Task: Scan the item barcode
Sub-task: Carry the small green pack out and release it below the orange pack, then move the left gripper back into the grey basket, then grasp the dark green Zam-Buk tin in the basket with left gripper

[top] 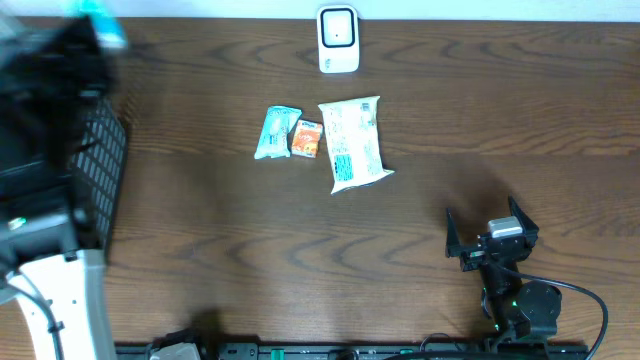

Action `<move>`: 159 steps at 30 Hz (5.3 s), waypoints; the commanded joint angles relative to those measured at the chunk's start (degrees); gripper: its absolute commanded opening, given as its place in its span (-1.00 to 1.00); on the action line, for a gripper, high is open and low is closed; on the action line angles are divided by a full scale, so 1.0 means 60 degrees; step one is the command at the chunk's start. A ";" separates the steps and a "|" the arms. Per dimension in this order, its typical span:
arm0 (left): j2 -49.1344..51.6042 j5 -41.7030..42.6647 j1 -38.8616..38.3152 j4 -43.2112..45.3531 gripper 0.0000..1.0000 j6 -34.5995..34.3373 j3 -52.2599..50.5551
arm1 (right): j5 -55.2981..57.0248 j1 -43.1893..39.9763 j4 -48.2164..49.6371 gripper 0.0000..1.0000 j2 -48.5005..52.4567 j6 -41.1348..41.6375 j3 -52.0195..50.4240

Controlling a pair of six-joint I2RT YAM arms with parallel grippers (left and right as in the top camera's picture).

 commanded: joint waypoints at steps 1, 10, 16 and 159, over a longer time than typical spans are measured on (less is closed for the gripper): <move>0.0499 0.0168 -0.1464 -0.0557 -0.85 0.2320 0.0084 | 0.0004 0.0084 -0.0036 0.98 -0.0055 -0.0025 -0.0011; 0.2688 -0.1723 -0.3840 -0.1858 -0.85 0.3319 0.0084 | 0.0004 0.0084 -0.0036 0.99 -0.0055 -0.0025 -0.0011; 0.4186 -0.1905 -0.4462 -0.2466 -0.85 0.3107 0.0084 | 0.0004 0.0084 -0.0036 0.98 -0.0055 -0.0025 -0.0011; 0.6943 -0.6073 0.6291 -0.6546 1.00 -0.2845 -0.1188 | 0.0004 0.0084 -0.0036 0.99 -0.0055 -0.0025 -0.0011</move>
